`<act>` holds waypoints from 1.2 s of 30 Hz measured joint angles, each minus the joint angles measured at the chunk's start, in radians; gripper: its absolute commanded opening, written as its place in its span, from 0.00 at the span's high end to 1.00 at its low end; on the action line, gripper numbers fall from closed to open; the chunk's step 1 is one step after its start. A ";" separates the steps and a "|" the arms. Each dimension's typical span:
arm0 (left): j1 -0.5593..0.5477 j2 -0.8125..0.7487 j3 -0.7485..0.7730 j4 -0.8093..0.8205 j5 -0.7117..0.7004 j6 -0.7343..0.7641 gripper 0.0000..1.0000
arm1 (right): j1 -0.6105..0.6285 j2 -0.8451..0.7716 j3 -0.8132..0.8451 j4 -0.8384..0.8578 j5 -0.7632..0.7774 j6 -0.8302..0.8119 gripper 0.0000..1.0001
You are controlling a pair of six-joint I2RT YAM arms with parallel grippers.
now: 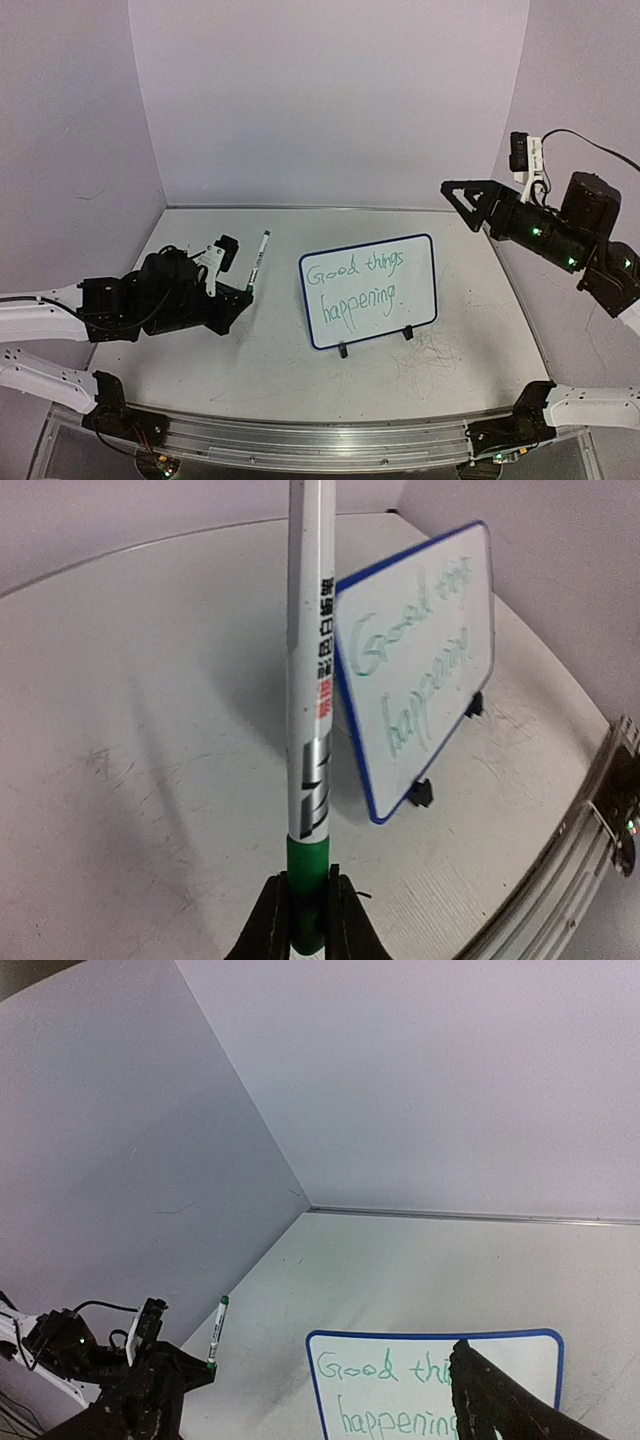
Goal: Write a sentence on the whiteboard
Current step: Put down the whiteboard marker at the center of the board.
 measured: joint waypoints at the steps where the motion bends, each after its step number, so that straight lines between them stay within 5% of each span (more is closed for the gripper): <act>1: 0.035 0.004 -0.019 0.003 -0.002 -0.062 1.00 | 0.000 -0.002 0.000 -0.007 0.011 -0.007 0.07; 12: 0.162 0.309 -0.156 0.040 0.000 -0.447 0.99 | 0.000 -0.041 0.000 -0.065 0.092 -0.058 0.06; 25: 0.164 0.503 -0.066 0.038 -0.013 -0.489 0.60 | 0.000 -0.116 -0.021 -0.079 0.144 -0.066 0.05; 36: 0.344 0.264 0.109 -0.098 -0.061 -0.299 0.21 | -0.007 -0.020 0.014 -0.135 0.395 -0.116 0.02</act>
